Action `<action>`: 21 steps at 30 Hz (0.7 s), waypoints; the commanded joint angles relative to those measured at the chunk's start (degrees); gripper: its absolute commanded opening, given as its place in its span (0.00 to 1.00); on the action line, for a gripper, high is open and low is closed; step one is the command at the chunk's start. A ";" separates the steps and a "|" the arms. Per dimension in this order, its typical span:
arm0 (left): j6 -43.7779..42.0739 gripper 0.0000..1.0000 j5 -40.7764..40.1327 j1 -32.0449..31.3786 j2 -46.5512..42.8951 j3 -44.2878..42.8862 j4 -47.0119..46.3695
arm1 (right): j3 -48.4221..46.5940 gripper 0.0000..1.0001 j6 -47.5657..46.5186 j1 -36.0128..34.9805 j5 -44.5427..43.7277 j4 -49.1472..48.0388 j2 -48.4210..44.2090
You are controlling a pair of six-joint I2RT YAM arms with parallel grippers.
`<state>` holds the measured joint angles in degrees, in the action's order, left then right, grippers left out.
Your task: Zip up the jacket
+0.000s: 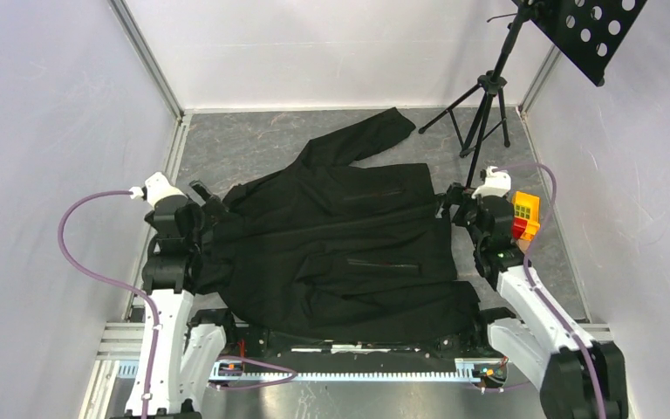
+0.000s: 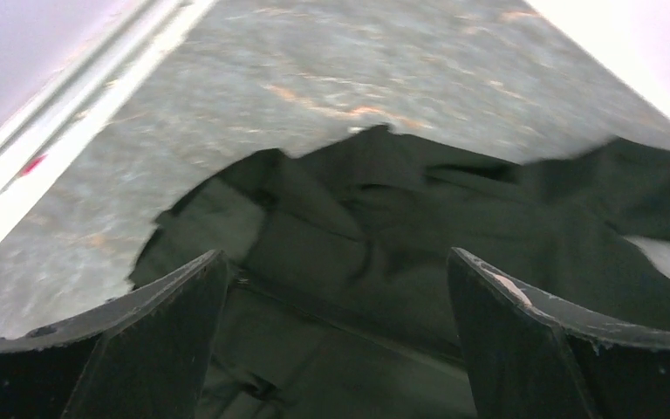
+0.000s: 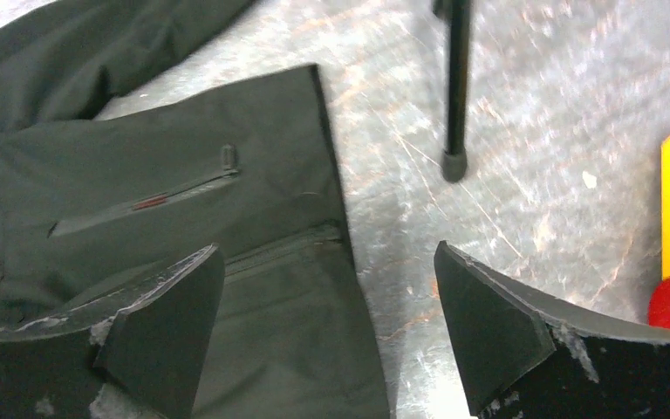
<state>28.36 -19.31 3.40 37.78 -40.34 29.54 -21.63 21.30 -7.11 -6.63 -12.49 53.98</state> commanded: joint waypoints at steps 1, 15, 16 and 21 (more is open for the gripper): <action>-8.20 1.00 17.14 -2.03 -3.77 -6.64 -4.52 | -7.30 0.98 -6.41 -8.32 -3.72 14.25 -7.28; -16.81 1.00 47.16 -19.46 -10.92 -22.98 -11.31 | -37.45 0.98 -10.74 -12.84 21.57 29.58 -20.37; -15.95 1.00 48.16 -19.56 -10.81 -24.50 -11.88 | -39.91 0.98 -11.20 -12.84 20.27 30.49 -21.25; -13.42 1.00 48.65 -20.27 -10.49 -30.81 -13.92 | -46.22 0.98 -14.26 -12.84 10.79 32.08 -27.25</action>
<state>12.95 25.08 -16.38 26.70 -66.41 19.77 -64.31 10.28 -19.77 11.22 17.32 30.81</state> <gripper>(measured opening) 0.993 0.979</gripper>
